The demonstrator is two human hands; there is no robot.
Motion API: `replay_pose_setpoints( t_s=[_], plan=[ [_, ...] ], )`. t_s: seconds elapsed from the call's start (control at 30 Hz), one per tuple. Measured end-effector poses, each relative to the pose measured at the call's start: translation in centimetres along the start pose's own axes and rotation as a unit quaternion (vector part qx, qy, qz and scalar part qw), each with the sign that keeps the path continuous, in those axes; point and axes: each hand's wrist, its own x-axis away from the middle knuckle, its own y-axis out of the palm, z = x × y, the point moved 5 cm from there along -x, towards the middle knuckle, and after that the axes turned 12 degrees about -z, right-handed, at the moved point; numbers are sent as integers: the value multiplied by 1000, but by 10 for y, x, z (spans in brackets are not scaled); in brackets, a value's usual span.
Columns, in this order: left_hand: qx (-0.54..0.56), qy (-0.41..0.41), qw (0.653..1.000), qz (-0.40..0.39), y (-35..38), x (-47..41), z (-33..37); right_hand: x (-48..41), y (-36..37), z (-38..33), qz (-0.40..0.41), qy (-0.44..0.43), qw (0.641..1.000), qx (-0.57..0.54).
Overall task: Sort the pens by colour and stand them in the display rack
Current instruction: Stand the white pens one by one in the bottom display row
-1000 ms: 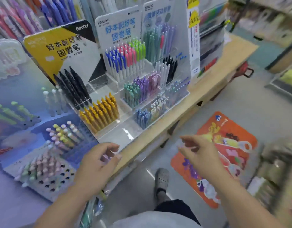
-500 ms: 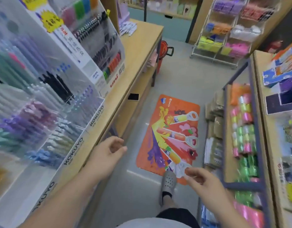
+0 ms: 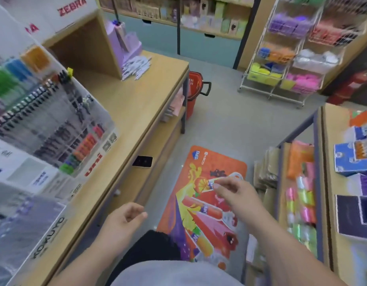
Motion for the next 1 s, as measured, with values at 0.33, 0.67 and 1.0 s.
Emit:
replay_pose_setpoints(
  t_s=[0.33,0.67,1.0],
  plan=[
    [-3,-11,999,-43,-37,-270,138,-180,-115,-4,32,101,993,46],
    [53,55,996,-36,-151,-492,345,-380,-210,-85,32,137,989,39],
    [206,-116,966,107,-191,-621,334,-694,-248,-178,-171,97,974,115]
  ],
)
